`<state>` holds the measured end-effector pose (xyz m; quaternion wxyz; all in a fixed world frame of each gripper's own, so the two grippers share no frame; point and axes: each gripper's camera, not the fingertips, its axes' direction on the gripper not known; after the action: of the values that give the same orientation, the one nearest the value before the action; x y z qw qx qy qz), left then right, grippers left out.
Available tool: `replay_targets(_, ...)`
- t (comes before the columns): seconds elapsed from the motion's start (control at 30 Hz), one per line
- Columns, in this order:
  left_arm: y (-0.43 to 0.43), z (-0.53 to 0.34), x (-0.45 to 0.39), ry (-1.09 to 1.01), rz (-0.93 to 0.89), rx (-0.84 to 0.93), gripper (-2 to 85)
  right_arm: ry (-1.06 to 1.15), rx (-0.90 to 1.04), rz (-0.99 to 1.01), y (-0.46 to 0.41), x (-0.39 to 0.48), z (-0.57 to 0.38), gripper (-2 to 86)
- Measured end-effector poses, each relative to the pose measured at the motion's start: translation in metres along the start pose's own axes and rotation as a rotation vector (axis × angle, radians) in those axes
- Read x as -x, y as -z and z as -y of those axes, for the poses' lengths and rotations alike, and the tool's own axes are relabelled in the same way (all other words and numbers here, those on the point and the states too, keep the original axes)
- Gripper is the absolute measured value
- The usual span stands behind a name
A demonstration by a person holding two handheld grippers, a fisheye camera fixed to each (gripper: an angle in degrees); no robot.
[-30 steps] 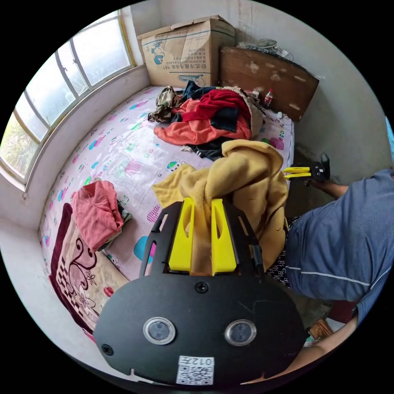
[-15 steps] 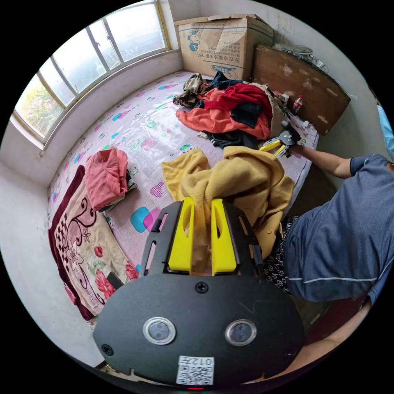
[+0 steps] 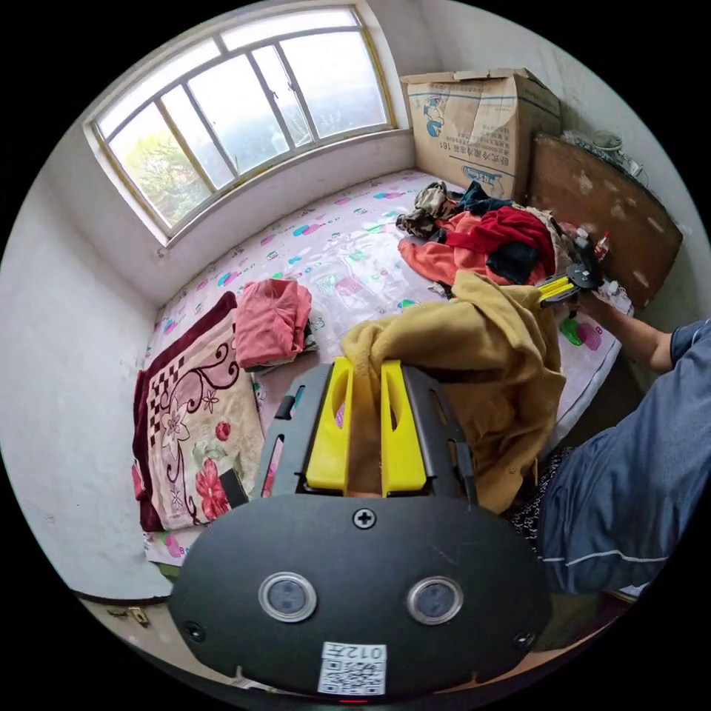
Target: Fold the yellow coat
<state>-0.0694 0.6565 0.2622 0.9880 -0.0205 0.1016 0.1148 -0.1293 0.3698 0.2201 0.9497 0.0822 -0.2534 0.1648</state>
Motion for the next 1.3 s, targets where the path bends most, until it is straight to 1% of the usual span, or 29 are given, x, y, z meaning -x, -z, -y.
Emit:
replay_targets(0.03,0.012,0.0,0.0,0.002,0.016,-0.028,4.4,0.023,-0.018,-0.046,0.013,0.011,0.013,3.3)
replay_targets(0.1,0.065,0.004,0.003,0.018,0.096,-0.15,4.5,0.098,-0.083,-0.224,0.062,0.057,0.066,2.8)
replay_targets(0.13,0.08,0.006,0.005,0.022,0.112,-0.183,4.5,0.11,-0.097,-0.266,0.073,0.068,0.079,2.7)
replay_targets(0.2,0.145,0.011,0.014,0.055,0.172,-0.326,4.5,0.142,-0.156,-0.426,0.117,0.117,0.134,2.5)
replay_targets(0.23,0.162,0.013,0.016,0.059,0.188,-0.355,4.4,0.151,-0.168,-0.467,0.127,0.13,0.147,2.4)
replay_targets(0.3,0.229,0.022,0.022,0.075,0.246,-0.446,4.3,0.21,-0.206,-0.644,0.164,0.19,0.199,2.2)
replay_targets(0.43,0.326,0.031,0.023,0.087,0.344,-0.562,4.2,0.214,-0.284,-0.813,0.219,0.269,0.267,1.8)
replay_targets(0.5,0.387,0.031,0.019,0.094,0.393,-0.648,4.1,0.198,-0.357,-0.922,0.251,0.321,0.301,1.7)
replay_targets(0.6,0.446,0.025,0.008,0.088,0.46,-0.742,3.9,0.175,-0.38,-1.049,0.269,0.375,0.331,1.5)
replay_targets(0.67,0.471,0.028,0.009,0.116,0.437,-0.719,3.8,0.175,-0.378,-1.113,0.273,0.408,0.344,1.5)
replay_targets(0.77,0.496,0.025,-0.005,0.091,0.506,-0.715,4.0,0.173,-0.396,-1.217,0.271,0.452,0.354,1.5)
replay_targets(0.87,0.513,0.023,-0.005,0.086,0.471,-0.69,4.2,0.154,-0.396,-1.269,0.272,0.486,0.36,1.5)
replay_targets(1.0,0.534,0.012,-0.008,0.07,0.446,-0.722,4.3,0.138,-0.428,-1.321,0.268,0.529,0.355,1.4)
replay_targets(1.17,0.558,-0.002,-0.01,0.028,0.393,-0.733,4.4,0.154,-0.39,-1.376,0.256,0.565,0.344,1.5)
replay_targets(1.3,0.567,-0.002,-0.009,-0.016,0.37,-0.703,4.6,0.158,-0.374,-1.425,0.246,0.578,0.348,1.4)
